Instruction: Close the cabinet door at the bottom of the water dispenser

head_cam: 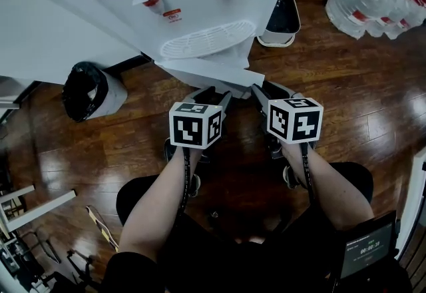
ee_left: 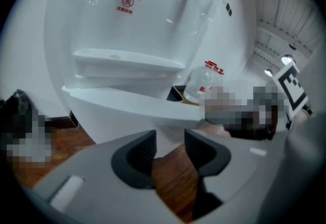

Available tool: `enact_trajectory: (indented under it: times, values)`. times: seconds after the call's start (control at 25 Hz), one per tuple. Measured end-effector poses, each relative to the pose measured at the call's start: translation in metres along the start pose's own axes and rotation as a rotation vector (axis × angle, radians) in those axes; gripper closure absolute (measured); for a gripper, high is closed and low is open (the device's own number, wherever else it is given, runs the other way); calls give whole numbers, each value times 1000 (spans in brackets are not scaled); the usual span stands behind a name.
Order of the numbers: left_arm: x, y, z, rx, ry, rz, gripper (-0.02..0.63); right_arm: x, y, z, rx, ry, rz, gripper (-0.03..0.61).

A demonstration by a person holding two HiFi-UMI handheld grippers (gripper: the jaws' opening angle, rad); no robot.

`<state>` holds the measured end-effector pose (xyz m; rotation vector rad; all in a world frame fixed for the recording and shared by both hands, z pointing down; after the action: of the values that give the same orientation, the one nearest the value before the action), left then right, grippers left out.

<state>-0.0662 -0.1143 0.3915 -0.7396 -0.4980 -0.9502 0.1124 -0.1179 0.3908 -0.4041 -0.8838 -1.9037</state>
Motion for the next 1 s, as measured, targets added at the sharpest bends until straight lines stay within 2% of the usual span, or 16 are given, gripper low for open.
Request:
enact_trajectory:
  times: [0.4,1.0]
  values:
    - [12,-35,-20,-25,21,-88,420,25,16,-27,-44,47,66,440]
    - [24,-52,-31,-68,33,-138,421,40,18,-41,-144,61,81,428]
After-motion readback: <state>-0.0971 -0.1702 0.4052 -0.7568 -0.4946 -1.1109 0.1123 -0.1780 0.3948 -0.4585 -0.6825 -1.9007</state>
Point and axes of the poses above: the fingertips, and each gripper's own axes: x forward along the fingers, y to its right, z out of its underside, the point moved 9 cm from there along -x, backward along the fingers, and after that the axes turned 4 degrees about y, right-handed, at the moved point
